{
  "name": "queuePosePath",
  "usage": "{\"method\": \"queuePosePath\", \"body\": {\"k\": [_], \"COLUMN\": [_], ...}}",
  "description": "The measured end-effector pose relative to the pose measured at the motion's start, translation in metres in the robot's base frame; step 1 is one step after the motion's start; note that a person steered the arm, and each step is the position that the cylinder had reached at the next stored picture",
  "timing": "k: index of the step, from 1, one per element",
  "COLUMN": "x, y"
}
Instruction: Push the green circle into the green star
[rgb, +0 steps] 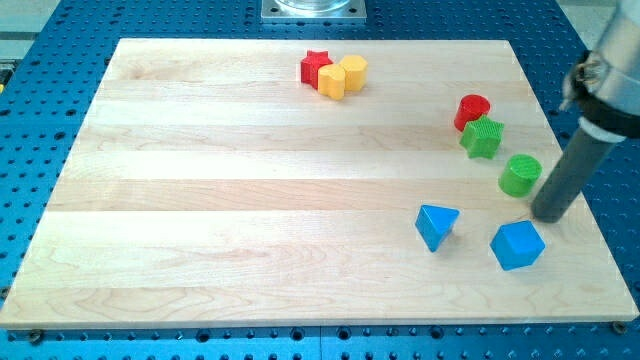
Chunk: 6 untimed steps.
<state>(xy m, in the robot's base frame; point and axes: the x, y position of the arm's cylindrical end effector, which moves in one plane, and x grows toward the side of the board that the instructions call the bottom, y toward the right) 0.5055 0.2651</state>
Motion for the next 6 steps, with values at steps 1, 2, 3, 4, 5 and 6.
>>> {"method": "queuePosePath", "body": {"k": [1,2,3,4,5,6], "x": [0.000,-0.002,0.004,-0.024,-0.028,-0.016], "y": [-0.009,-0.031,0.011,0.027,0.002,-0.007]}}
